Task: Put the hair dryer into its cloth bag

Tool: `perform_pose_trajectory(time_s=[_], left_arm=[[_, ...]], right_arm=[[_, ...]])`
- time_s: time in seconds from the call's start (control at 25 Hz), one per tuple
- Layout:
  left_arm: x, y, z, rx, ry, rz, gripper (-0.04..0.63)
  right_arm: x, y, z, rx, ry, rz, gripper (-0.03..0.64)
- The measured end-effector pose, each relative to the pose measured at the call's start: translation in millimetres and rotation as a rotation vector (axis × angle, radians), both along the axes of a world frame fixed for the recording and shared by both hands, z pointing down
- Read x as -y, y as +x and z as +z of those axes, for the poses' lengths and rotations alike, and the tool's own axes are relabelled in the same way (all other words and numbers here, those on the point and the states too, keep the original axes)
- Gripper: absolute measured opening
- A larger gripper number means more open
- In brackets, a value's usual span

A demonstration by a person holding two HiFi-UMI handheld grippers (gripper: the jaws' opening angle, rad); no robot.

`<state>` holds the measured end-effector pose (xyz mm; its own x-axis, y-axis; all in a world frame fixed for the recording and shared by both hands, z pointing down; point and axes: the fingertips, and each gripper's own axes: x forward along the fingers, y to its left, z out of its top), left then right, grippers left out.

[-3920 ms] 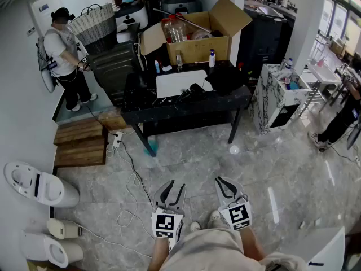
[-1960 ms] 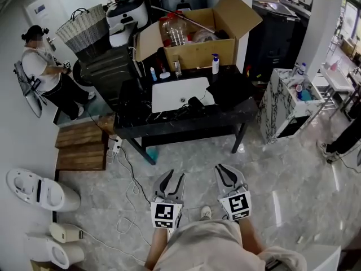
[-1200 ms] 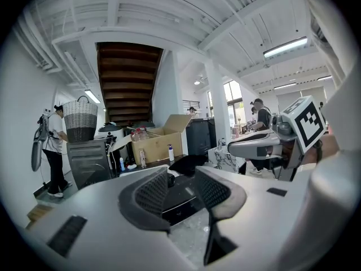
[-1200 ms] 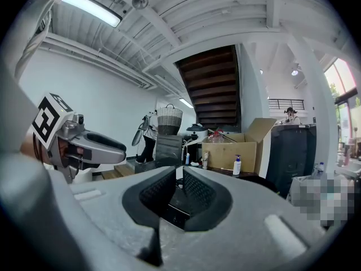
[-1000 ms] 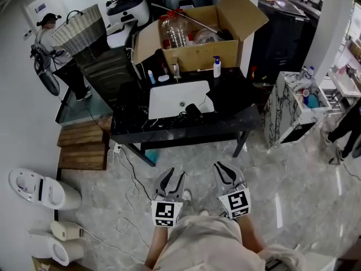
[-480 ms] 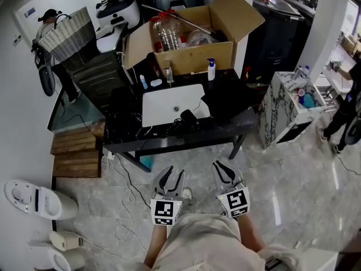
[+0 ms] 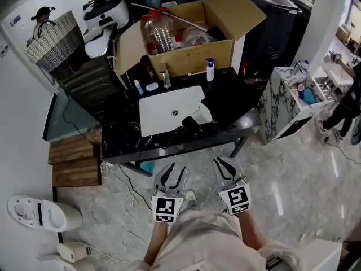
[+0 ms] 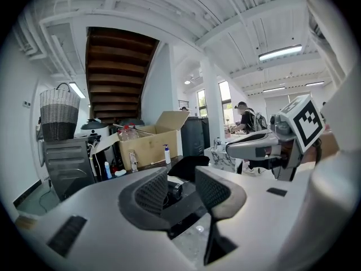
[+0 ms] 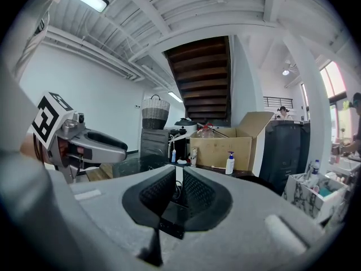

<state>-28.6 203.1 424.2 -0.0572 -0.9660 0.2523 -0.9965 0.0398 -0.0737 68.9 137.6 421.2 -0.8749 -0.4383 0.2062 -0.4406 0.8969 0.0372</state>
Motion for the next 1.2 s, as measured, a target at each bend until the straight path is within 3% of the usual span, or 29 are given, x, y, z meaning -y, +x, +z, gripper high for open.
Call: perform_pose_trajectory(time_s=[0.76, 1.2], left_arm=[[67.2, -101.4, 16.9, -0.044, -0.003, 0.116, 0.153], [88.1, -120.3, 44.1, -0.087, -0.037, 0.174, 0.167]], right_arm=[[57.0, -97.9, 7.8, -0.047, 0.027, 0.089, 0.023], [71.1, -105.6, 26.1, -0.099, -0.02, 0.168, 0.023]])
